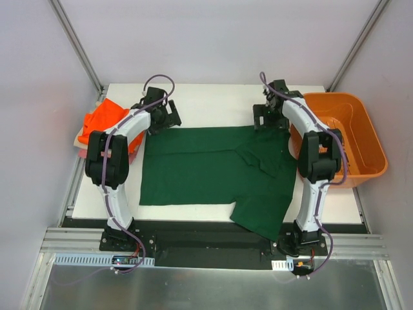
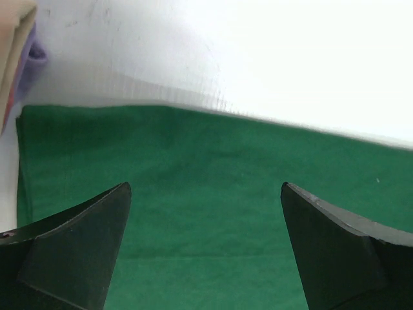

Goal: Fold and stack the t-shirts
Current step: Fold the flattened tshirt in 1/3 of the way

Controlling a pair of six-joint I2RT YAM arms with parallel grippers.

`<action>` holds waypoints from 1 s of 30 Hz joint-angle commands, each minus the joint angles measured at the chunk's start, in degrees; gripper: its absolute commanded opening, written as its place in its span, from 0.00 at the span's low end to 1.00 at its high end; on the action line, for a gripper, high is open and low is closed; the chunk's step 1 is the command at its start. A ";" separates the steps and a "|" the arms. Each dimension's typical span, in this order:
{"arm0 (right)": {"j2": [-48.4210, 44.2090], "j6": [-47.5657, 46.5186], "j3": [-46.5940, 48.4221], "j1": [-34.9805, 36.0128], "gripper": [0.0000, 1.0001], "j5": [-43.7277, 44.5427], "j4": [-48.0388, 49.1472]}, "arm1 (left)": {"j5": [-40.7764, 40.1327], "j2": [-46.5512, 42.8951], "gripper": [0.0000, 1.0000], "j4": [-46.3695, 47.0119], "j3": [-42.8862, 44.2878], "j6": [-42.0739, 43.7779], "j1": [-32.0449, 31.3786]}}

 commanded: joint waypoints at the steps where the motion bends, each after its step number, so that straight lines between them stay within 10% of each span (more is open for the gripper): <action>1: -17.00 -6.72 -13.89 7.68 0.96 1.75 0.50 | -1.54 -12.18 0.99 -1.80 -7.05 0.93 -2.57; 12: -18.97 -2.76 -27.65 16.03 0.81 -1.34 6.04 | -13.58 -40.93 0.99 -1.80 -43.44 -11.63 -6.45; 25: -10.53 -0.04 -23.16 17.53 0.56 5.17 5.42 | -15.79 -58.16 0.99 -7.42 -55.94 -15.16 -6.45; 30: -10.70 1.90 -22.98 17.62 0.20 7.72 5.77 | -16.67 -61.16 0.99 -8.92 -56.91 -15.16 -6.45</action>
